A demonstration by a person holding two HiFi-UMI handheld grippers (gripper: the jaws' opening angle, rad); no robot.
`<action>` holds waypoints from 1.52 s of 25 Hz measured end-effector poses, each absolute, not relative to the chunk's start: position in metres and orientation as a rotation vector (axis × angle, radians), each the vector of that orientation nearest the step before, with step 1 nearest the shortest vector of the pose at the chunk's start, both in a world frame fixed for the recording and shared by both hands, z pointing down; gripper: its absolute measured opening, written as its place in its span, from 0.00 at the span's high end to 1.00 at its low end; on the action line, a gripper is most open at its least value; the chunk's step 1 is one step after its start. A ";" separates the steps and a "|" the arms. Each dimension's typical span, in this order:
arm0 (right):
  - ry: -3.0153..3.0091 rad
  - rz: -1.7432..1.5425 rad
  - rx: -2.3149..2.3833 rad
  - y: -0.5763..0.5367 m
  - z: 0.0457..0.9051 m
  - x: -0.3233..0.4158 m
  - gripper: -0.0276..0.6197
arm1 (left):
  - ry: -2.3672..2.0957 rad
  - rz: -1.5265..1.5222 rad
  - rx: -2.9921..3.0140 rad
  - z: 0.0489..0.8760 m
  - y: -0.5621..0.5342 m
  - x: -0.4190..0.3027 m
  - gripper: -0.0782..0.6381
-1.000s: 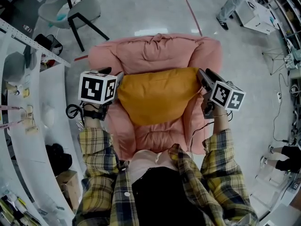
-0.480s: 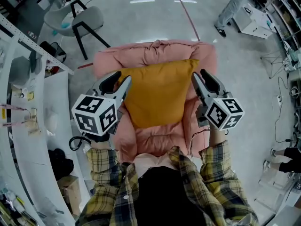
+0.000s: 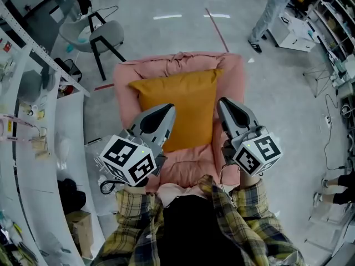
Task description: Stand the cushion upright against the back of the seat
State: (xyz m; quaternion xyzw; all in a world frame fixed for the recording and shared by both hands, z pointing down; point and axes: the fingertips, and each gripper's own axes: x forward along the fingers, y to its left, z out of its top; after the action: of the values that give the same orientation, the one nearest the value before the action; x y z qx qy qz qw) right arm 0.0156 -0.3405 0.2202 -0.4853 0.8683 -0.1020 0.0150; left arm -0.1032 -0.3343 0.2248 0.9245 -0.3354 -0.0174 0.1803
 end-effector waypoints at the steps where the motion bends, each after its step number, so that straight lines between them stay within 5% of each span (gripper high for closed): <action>1: 2.704 -0.298 -1.494 -0.327 0.215 0.015 0.91 | -0.931 -0.062 2.618 0.221 -0.320 -0.097 0.88; 20: 2.731 -0.283 -1.396 -0.068 0.185 0.039 0.92 | -0.847 0.041 2.699 0.207 -0.062 -0.015 0.88; 38: 2.806 -0.282 -1.433 -0.043 0.174 -0.005 0.93 | -0.857 0.064 2.737 0.184 -0.040 -0.052 0.88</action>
State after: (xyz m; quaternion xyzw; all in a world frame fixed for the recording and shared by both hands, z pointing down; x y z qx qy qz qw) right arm -0.0054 -0.0425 0.1740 -0.4531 0.8869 -0.0893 -0.0110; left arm -0.0522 -0.0400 0.1842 0.9452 -0.2960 0.0220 0.1358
